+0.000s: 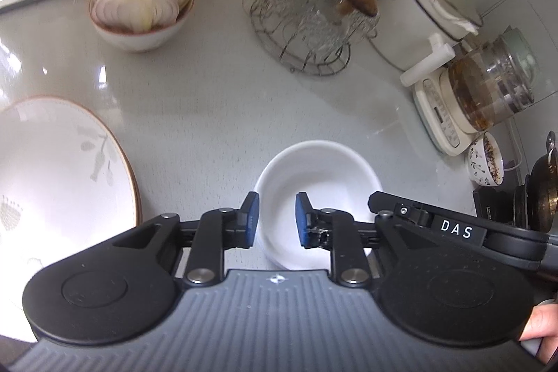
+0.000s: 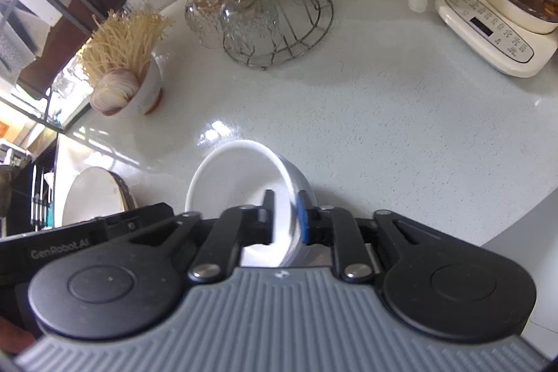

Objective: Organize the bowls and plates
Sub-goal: 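Reposition both tools over the rim of the nested bowls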

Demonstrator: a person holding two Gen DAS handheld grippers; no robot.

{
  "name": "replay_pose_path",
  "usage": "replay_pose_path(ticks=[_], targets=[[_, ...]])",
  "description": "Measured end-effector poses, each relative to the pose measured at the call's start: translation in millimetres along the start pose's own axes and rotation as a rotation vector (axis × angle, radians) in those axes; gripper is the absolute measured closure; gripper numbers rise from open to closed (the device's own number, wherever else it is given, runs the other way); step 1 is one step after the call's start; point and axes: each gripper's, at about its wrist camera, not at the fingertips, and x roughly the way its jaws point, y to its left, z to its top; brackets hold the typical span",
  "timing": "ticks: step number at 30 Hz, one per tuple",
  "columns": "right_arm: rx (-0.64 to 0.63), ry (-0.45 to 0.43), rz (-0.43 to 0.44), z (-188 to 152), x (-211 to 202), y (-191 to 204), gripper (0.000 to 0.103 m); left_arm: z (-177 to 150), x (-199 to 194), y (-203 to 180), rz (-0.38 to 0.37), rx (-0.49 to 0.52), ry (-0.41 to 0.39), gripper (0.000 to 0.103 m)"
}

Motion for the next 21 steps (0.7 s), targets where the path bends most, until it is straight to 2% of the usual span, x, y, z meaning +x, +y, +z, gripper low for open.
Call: replay_pose_path(ticks=[2, 14, 19, 21], targets=[[0.002, -0.025, 0.006, -0.4, -6.0, 1.2, 0.07, 0.0, -6.4, -2.8, -0.007, 0.019, -0.018, 0.078], [-0.002, -0.184, -0.013, -9.6, -40.6, 13.1, 0.07, -1.6, -39.3, -10.8, -0.045, 0.115, -0.107, 0.078], [0.041, -0.206, -0.01, -15.2, -44.9, 7.2, 0.07, -2.8, -35.9, -2.7, -0.078, 0.112, -0.093, 0.077], [0.064, -0.21, -0.018, -16.5, -44.2, 1.9, 0.07, -2.0, -29.8, -0.8, -0.077, 0.114, -0.077, 0.071]])
